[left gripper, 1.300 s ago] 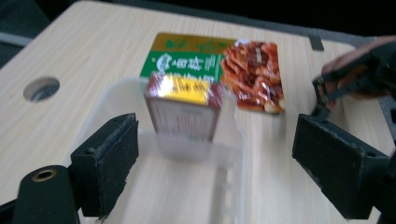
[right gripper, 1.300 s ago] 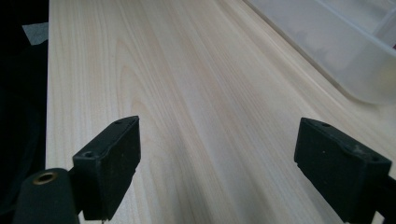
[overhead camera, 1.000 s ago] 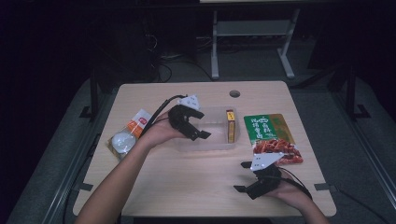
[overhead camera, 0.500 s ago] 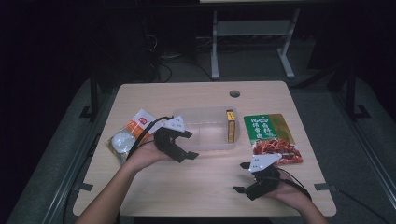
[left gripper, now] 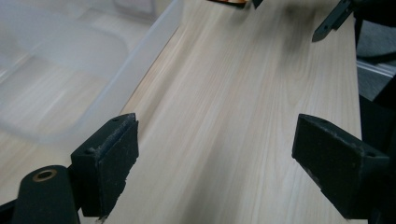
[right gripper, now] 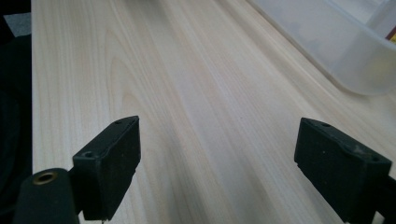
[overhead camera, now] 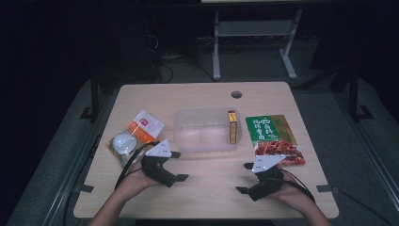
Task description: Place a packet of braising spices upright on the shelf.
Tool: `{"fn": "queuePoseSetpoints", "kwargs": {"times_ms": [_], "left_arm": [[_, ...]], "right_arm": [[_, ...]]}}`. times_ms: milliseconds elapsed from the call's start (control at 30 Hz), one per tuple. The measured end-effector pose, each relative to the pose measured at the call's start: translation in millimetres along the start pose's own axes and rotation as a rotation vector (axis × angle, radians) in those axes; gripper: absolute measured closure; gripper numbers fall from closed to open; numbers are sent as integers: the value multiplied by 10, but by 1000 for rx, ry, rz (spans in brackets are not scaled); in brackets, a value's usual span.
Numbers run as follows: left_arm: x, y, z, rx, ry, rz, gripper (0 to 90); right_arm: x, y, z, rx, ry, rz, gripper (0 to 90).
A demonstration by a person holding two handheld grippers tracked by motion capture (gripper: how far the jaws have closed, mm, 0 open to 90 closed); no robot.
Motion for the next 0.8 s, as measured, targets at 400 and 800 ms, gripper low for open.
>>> {"fn": "queuePoseSetpoints", "kwargs": {"times_ms": [400,800], "left_arm": [[522,-88,44,-31,-47,-48,141],[517,-67,18,-19,-45,-44,141]], "right_arm": [[9,-103,127,45,75,-25,203],[49,-240,501,159,145,-30,597]]}}
Point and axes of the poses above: each handheld gripper's, and its own axes: y roughly forward along the jaws, x roughly out of its underside, z roughly to its right, the point moved 6 cm from there along y, roughly forward along the jaws, and after that the axes turned 8 degrees about -z, right-handed, at the moved point
